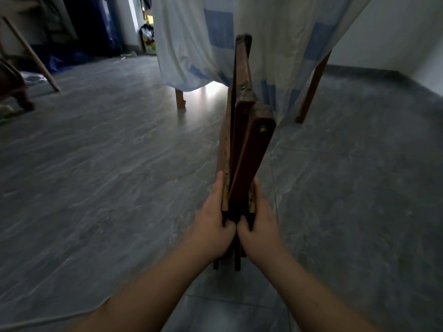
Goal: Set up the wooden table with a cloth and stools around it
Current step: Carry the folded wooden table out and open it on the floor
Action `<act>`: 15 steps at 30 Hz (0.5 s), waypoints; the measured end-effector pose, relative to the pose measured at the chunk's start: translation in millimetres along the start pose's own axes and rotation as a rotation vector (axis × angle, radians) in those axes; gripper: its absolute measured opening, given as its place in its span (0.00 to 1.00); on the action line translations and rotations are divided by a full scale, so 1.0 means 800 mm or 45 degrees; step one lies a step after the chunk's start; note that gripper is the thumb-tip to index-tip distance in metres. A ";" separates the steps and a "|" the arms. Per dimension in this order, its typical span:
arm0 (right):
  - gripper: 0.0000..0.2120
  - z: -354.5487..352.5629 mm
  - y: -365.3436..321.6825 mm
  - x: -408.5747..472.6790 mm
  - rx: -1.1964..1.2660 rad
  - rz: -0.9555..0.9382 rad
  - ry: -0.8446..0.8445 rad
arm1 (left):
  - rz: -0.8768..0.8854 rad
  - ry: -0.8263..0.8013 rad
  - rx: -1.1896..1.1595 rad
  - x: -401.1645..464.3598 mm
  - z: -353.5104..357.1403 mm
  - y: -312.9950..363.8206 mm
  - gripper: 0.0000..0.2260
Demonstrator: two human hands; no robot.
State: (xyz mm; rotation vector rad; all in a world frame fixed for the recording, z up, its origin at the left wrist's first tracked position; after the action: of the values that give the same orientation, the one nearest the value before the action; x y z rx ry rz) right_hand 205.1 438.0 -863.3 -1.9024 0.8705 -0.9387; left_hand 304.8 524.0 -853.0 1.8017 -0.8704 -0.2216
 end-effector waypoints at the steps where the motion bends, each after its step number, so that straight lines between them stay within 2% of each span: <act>1: 0.41 0.003 -0.005 0.000 0.026 0.041 0.026 | -0.018 0.027 0.008 0.000 0.004 -0.001 0.44; 5: 0.43 0.010 -0.010 0.002 0.110 0.147 0.085 | -0.088 0.083 -0.033 0.002 0.013 -0.008 0.41; 9: 0.41 0.004 -0.019 0.000 0.121 0.171 0.101 | -0.119 -0.015 -0.044 -0.001 0.007 -0.005 0.43; 15: 0.39 -0.004 -0.014 0.005 0.136 0.250 0.136 | -0.079 0.155 -0.018 0.007 -0.019 -0.005 0.37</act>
State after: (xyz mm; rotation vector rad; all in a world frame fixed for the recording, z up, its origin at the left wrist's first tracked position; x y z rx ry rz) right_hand 206.4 438.5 -850.9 -1.6552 1.0296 -0.9536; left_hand 318.8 532.3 -849.2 1.8110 -0.7262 -0.1559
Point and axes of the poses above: each hand's wrist, its own x-axis towards the middle knuckle, its own z-axis out of the palm, y = z × x, the point moved 1 cm from there along x, towards the middle knuckle, and after that the axes turned 13 degrees about y, right-handed, at the moved point
